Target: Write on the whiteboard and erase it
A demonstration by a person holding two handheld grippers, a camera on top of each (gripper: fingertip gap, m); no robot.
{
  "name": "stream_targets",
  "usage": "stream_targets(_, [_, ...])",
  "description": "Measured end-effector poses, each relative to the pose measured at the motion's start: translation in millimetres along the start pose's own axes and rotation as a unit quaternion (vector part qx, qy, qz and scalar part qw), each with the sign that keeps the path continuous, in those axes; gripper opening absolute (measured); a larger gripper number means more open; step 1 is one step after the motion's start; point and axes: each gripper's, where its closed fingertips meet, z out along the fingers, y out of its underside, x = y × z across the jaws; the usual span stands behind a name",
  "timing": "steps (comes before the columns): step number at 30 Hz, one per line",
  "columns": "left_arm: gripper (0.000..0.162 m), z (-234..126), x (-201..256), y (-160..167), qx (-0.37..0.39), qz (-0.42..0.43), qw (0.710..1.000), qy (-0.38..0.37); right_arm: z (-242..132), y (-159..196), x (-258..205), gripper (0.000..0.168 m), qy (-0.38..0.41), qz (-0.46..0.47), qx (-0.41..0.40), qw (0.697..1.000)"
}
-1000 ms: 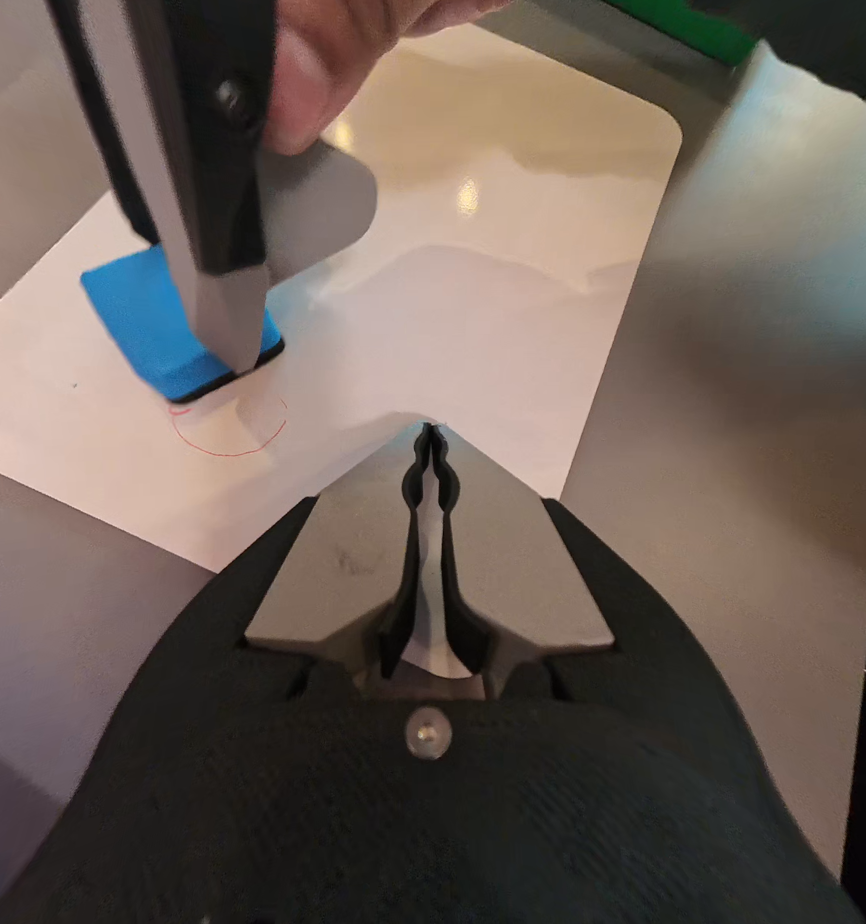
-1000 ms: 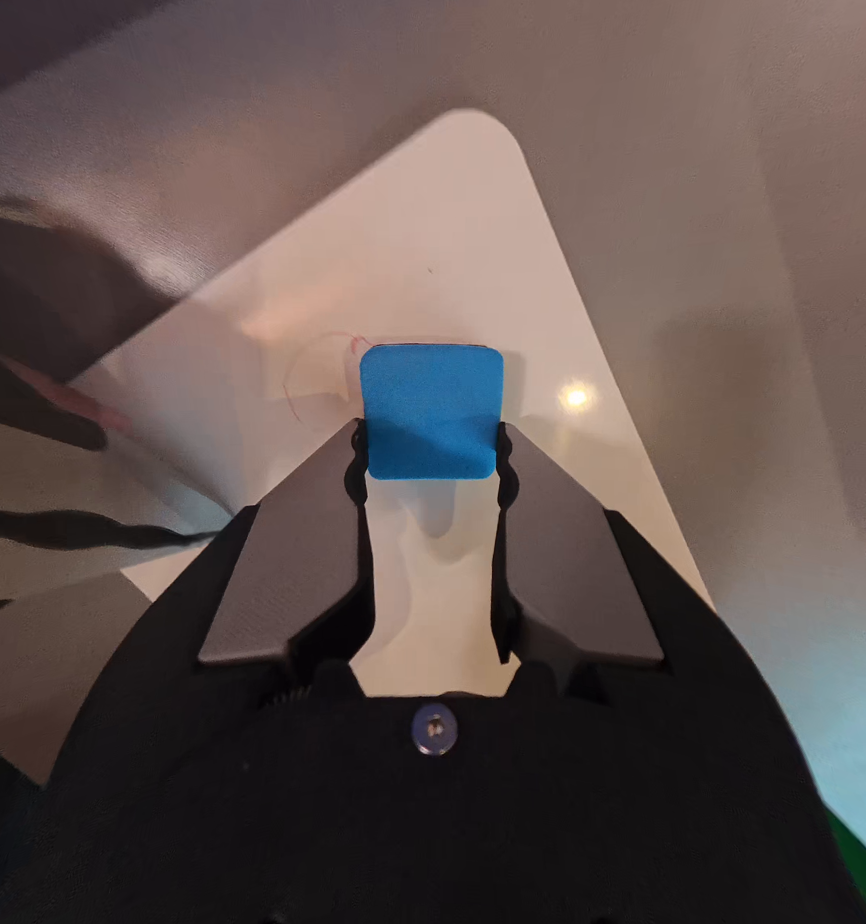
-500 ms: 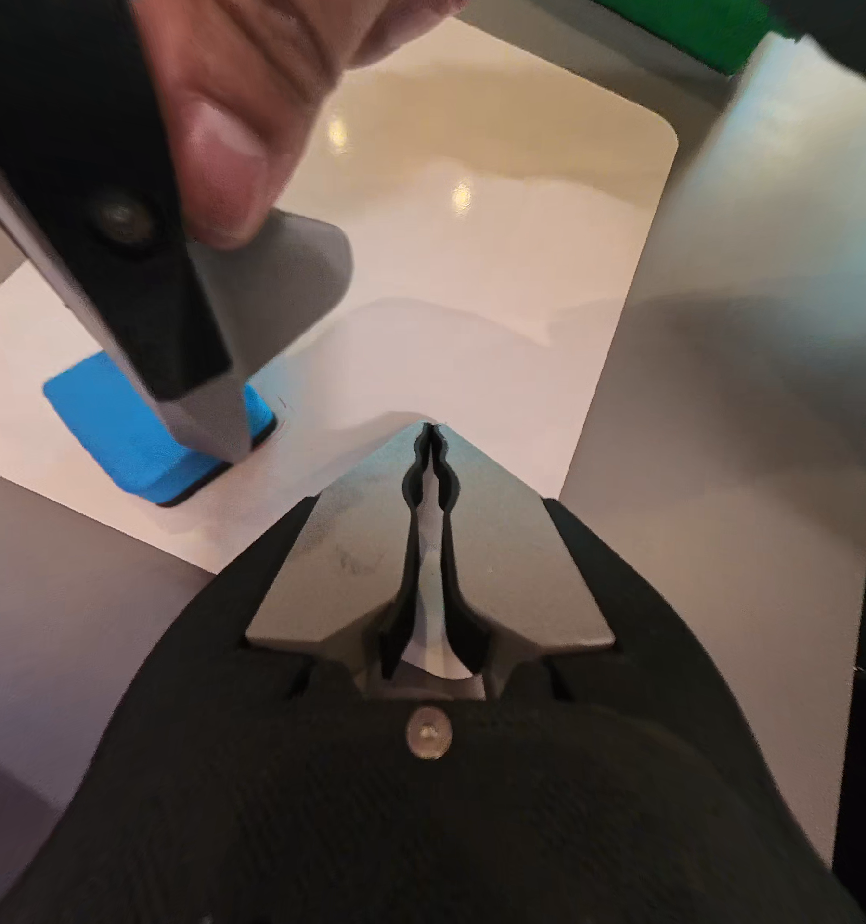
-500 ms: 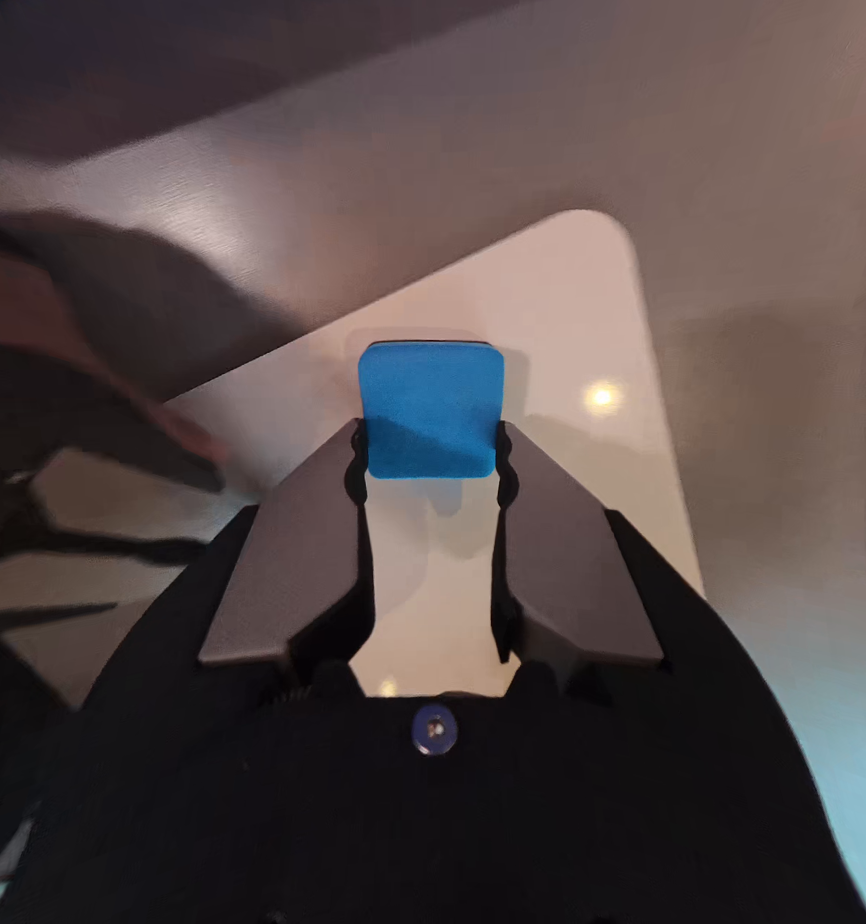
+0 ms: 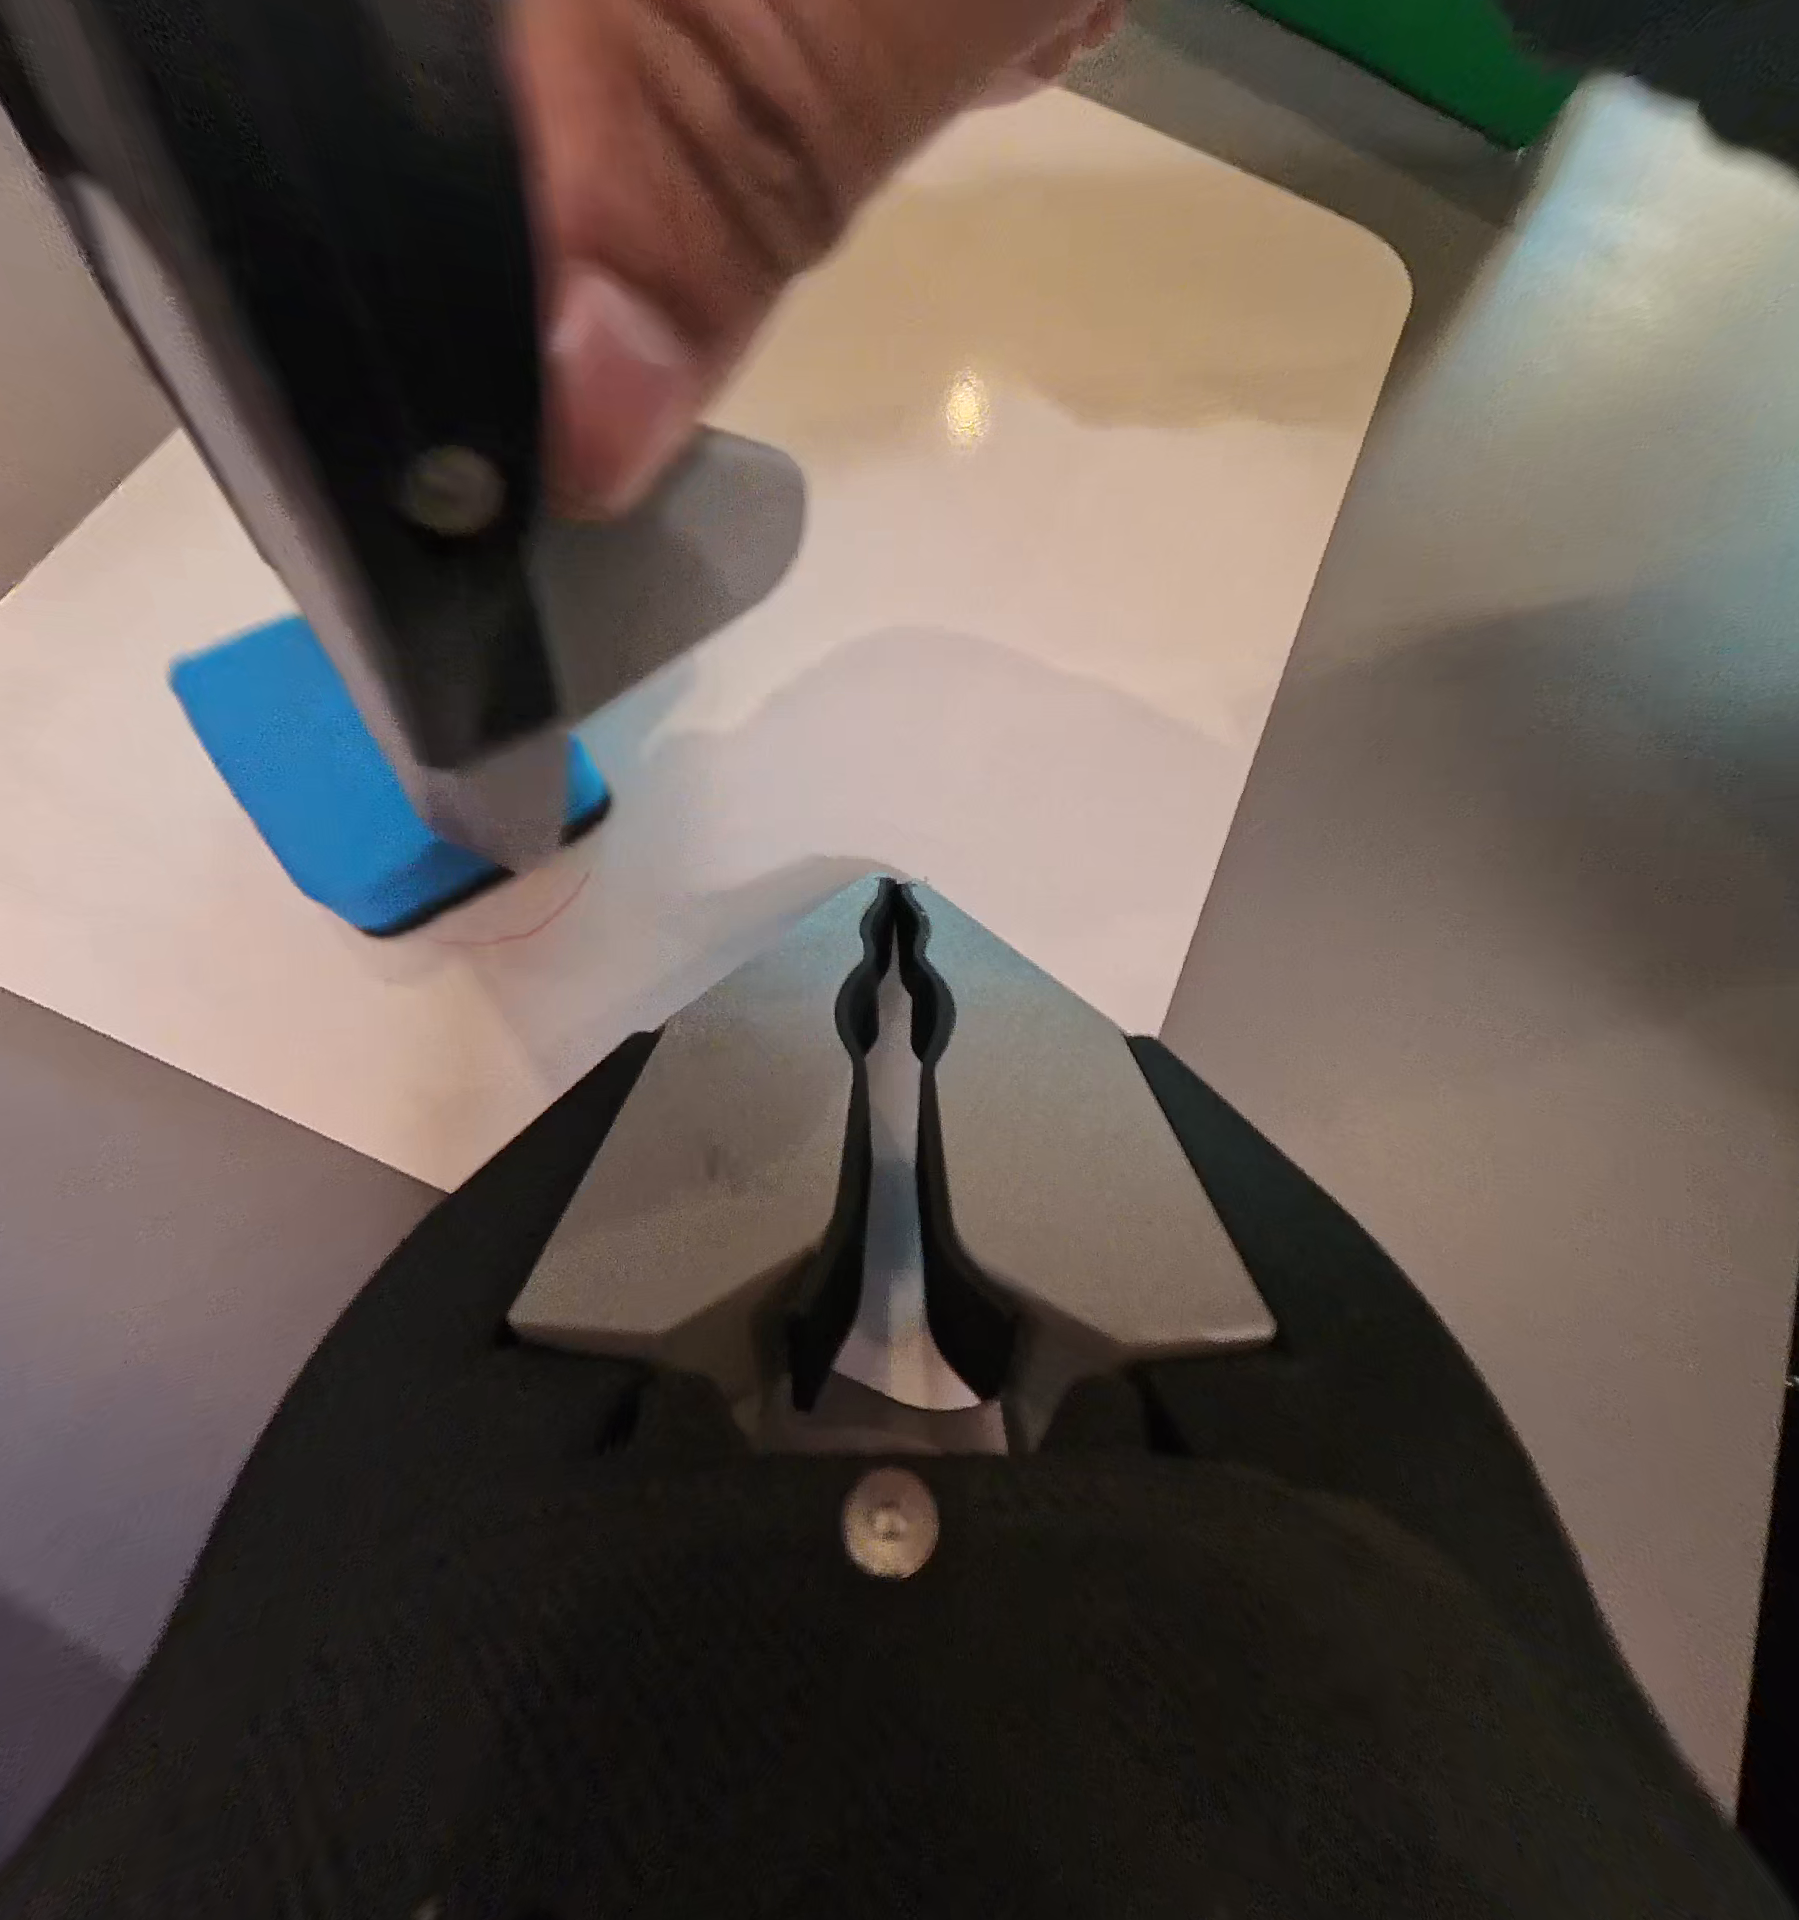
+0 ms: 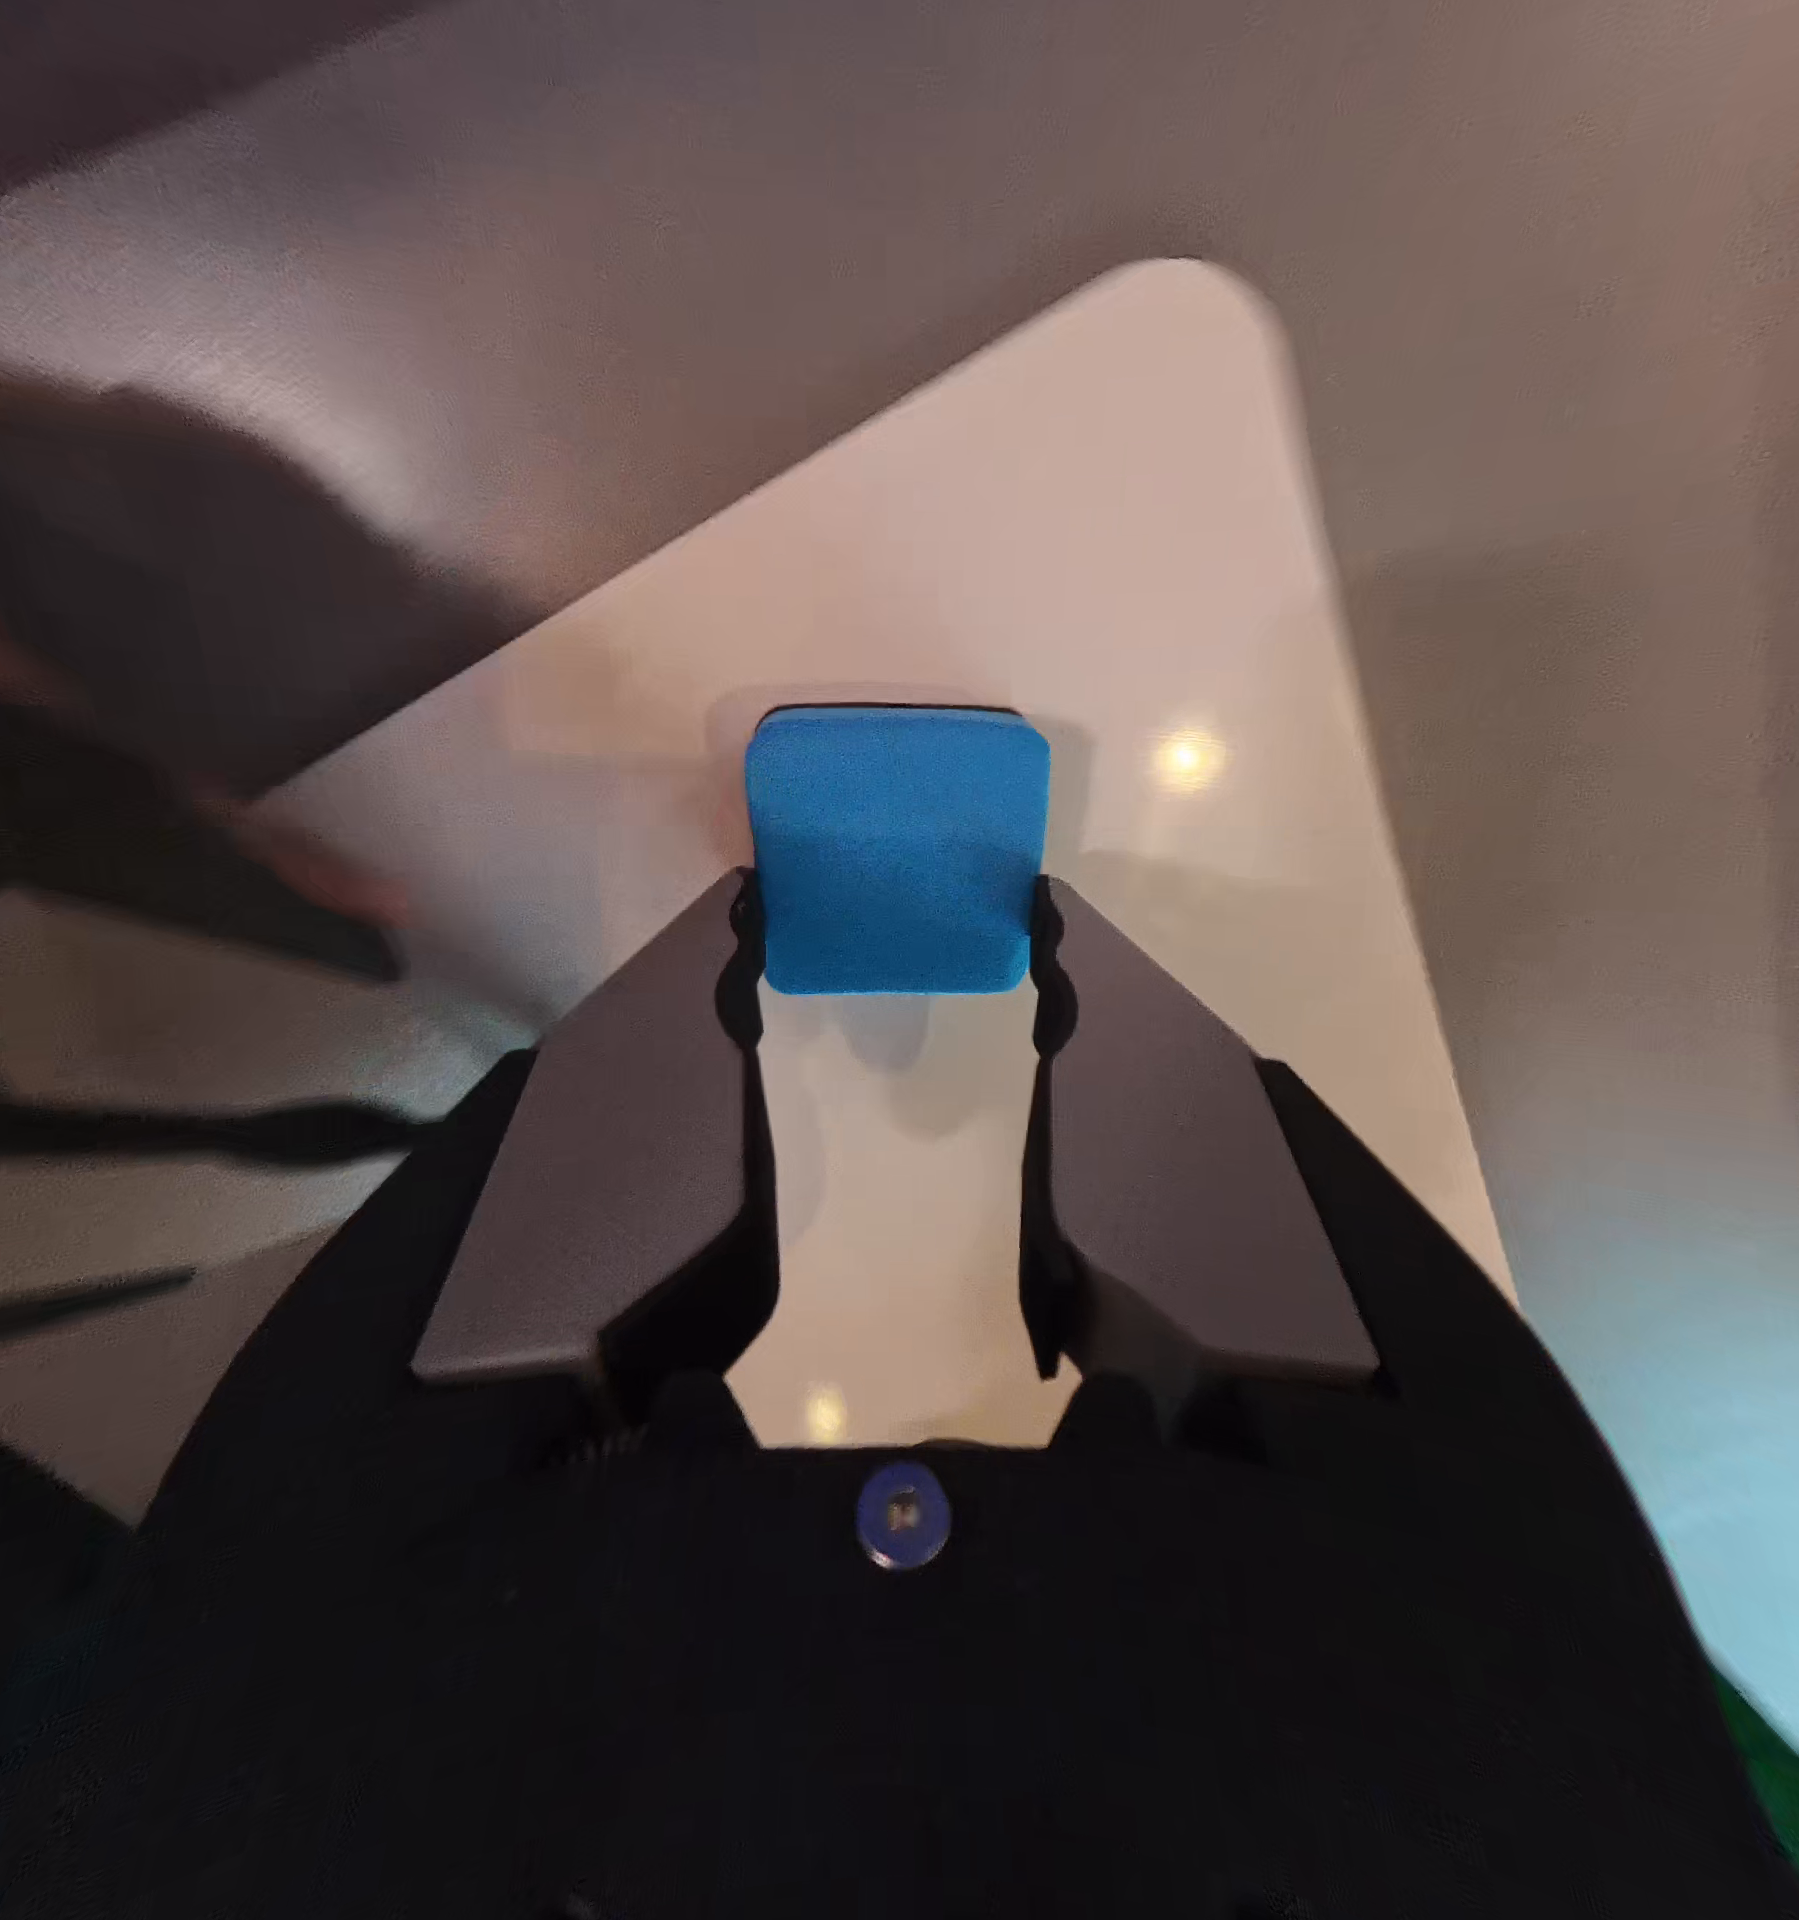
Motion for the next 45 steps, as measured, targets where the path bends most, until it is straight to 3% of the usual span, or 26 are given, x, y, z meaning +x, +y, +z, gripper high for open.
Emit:
stream_targets(1, [0.000, -0.1, 0.1, 0.0, 0.000, 0.000, 1.000, 0.000, 0.8, -2.0, 4.0, 0.049, -0.001, 0.023, 0.004, 1.000])
stream_targets(4, [0.000, 0.0, 0.5, 0.1, 0.000, 0.002, 1.000, 0.000, -0.1, -5.1, -22.5, 0.049, -0.022, -0.070, 0.014, 0.997])
stream_targets(7, [0.000, -0.3, 0.1, 0.0, 0.000, -0.004, 1.000, 0.004, 1.4, -8.7, -1.3, 0.049, 0.002, 0.003, 0.007, 1.000])
stream_targets(10, [0.000, -0.4, 2.5, 0.6, -0.001, 0.001, 1.000, 0.008, -2.3, -4.6, -36.8, 0.049, -0.060, -0.076, 0.011, 0.995])
stream_targets(11, [0.000, -0.2, 2.4, 0.5, -0.001, 0.002, 1.000, 0.007, -2.5, -3.6, -34.3, 0.049, -0.062, -0.063, 0.005, 0.996])
stream_targets(14, [0.000, -0.4, 1.9, 0.4, -0.001, -0.001, 1.000, 0.007, 1.7, -6.8, 4.1, 0.049, -0.008, 0.023, 0.002, 1.000])
stream_targets(18, [0.000, -0.3, 2.5, 0.5, -0.001, 0.005, 1.000, 0.004, -0.2, -7.7, -27.4, 0.049, -0.036, -0.069, 0.002, 0.997])
stream_targets(21, [0.000, -0.6, 2.0, 0.4, -0.001, -0.001, 1.000, 0.008, 0.6, -7.9, 9.6, 0.049, 0.033, 0.003, -0.012, 0.999])
stream_targets(24, [0.000, -0.7, 3.0, 0.9, -0.002, 0.001, 1.000, 0.008, -1.2, -6.4, -32.8, 0.049, -0.047, -0.061, 0.005, 0.997])
stream_targets(26, [0.000, -0.4, 4.5, 0.8, -0.002, 0.002, 1.000, 0.013, -1.3, -2.2, -30.2, 0.049, -0.028, -0.060, 0.003, 0.998])
stream_targets(29, [0.000, -0.8, 2.9, 0.6, -0.001, -0.005, 1.000, 0.012, -0.2, 4.6, 10.0, 0.049, 0.015, 0.030, -0.007, 0.999])
stream_targets(33, [0.000, -0.8, 2.6, 0.5, -0.001, -0.005, 1.000, 0.012, -3.2, 9.6, -25.1, 0.049, -0.040, -0.042, 0.019, 0.998])
stream_targets(37, [0.000, -1.1, 2.0, 0.5, 0.000, -0.007, 1.000, 0.011, -7.5, 39.3, 60.1, 0.049, 0.098, 0.074, 0.002, 0.992])
stream_targets(38, [0.000, -1.1, 2.0, 0.5, 0.000, -0.005, 1.000, 0.009, -11.8, 45.9, 72.4, 0.049, 0.119, 0.072, 0.014, 0.990])
stream_targets(40, [0.000, -1.1, 2.0, 0.5, 0.000, -0.004, 1.000, 0.008, -32.6, 41.3, 69.2, 0.049, 0.080, 0.088, 0.110, 0.987])
stream_targets(42, [0.000, -1.2, 1.9, 0.5, 0.000, -0.005, 1.000, 0.009, -77.8, 42.6, 72.6, 0.049, 0.066, 0.112, 0.219, 0.967])
stream_targets(45, [0.000, -1.2, 1.9, 0.5, 0.000, -0.005, 1.000, 0.009, -168.9, 73.0, 86.8, 0.049, 0.110, 0.146, 0.351, 0.918])
